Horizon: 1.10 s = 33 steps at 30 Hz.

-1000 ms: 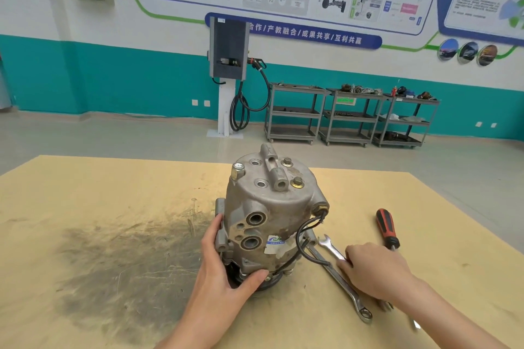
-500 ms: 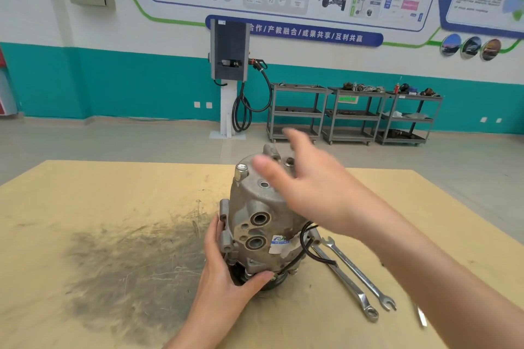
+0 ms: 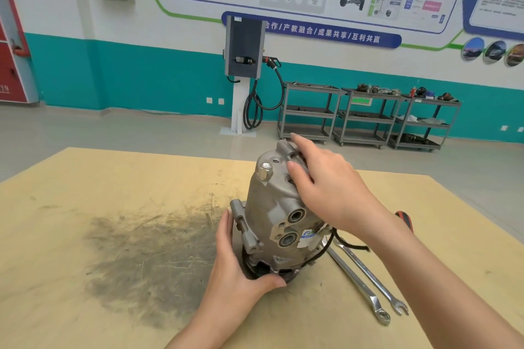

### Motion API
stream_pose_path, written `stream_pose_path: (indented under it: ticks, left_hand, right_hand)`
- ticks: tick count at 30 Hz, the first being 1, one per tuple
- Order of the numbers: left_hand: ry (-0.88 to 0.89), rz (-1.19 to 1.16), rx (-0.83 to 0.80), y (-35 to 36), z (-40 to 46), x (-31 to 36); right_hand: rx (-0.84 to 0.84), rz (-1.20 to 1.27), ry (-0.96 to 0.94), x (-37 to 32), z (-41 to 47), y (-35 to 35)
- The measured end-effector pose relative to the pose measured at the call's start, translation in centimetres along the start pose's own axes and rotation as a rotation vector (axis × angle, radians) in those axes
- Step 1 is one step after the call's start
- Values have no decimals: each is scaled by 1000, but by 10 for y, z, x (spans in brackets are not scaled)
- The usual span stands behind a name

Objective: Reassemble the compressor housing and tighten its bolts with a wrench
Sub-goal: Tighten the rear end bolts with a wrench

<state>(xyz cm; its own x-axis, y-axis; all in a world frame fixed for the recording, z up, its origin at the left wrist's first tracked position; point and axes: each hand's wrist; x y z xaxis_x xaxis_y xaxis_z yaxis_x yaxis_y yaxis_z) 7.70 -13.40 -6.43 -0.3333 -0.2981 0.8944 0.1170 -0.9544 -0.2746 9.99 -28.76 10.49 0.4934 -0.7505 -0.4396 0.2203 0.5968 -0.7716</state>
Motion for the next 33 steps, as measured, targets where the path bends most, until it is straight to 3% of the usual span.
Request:
stream_pose_path:
  ticks: [8, 11, 13, 18, 23, 27, 33]
  left_hand:
    - [49, -30, 124, -4, -1, 4]
    - [55, -30, 140, -6, -2, 4]
    - [61, -26, 143, -6, -1, 3]
    - [45, -16, 133, -3, 3, 1]
    - [13, -15, 119, -2, 4, -5]
    - [10, -23, 104, -1, 4, -5]
    - [27, -45, 133, -1, 3, 0]
  right_hand:
    - [-223, 204, -179, 32, 17, -21]
    - [-298, 300, -124, 32, 26, -29]
    - [-316, 224, -76, 32, 29, -32]
    - [-206, 165, 69, 16, 17, -27]
    - [-60, 31, 87, -8, 14, -5]
    - [71, 163, 31, -6, 12, 2]
    - [-79, 331, -92, 23, 23, -8]
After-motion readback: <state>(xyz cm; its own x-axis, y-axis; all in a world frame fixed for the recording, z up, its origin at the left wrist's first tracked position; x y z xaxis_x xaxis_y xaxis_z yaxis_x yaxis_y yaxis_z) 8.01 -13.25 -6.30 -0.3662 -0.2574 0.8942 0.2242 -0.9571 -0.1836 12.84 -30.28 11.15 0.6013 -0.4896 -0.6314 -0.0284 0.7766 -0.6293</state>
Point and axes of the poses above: each hand's wrist, its own z-axis towards the middle knuckle, its own y-axis out of the palm, x = y × z, and after that the axes turned 14 degrees about z, right-handed
